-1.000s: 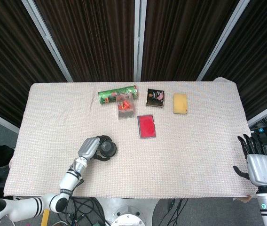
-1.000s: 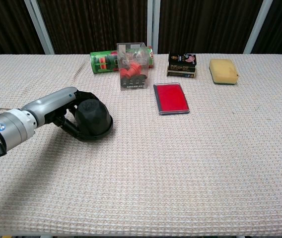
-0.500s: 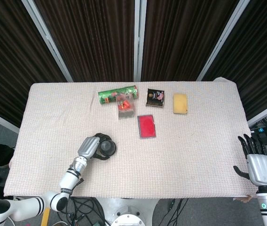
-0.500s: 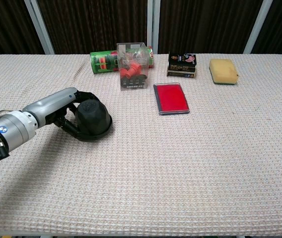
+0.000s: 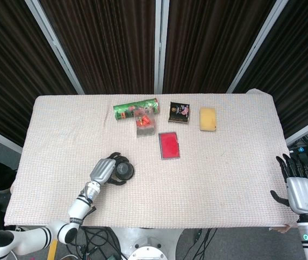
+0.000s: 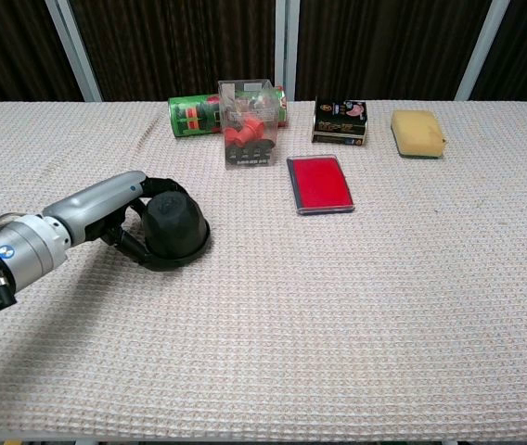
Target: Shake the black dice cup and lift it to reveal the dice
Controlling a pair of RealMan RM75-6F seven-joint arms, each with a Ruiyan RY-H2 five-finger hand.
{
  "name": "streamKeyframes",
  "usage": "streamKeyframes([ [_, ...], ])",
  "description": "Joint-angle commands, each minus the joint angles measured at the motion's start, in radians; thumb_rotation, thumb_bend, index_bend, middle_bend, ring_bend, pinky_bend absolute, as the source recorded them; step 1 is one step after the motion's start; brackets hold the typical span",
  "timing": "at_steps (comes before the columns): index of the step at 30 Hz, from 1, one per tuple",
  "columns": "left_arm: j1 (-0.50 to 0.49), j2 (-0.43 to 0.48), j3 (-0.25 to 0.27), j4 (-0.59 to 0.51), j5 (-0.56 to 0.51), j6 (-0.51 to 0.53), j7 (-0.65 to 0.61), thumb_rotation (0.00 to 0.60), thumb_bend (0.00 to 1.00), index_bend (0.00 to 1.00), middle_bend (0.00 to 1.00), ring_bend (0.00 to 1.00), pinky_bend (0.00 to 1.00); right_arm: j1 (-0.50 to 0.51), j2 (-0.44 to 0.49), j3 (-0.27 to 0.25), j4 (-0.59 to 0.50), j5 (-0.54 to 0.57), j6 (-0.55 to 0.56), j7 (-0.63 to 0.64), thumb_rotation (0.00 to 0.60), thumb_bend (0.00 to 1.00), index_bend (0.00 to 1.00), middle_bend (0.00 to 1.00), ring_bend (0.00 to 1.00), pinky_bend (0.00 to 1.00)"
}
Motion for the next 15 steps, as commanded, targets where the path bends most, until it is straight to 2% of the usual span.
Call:
streamKeyframes([
  [1,0.0,0.003,0.0,-0.003,0.01,0.003,-0.012,0.6,0.1,0.26,0.24,0.11,0.28,0.0,0.0,0.0,0.0,-0.001,0.0,-0.001,0.6,0.1,0.0,0.02,0.0,0.0],
  [15,0.008,0.038,-0.02,-0.046,0.018,0.016,-0.041,0.6,0.09,0.24,0.23,0.11,0.28,0.001,0.002,-0.002,-0.002,-0.005,-0.002,0.004,0.6,0.1,0.0,0.03,0.0,0.0],
])
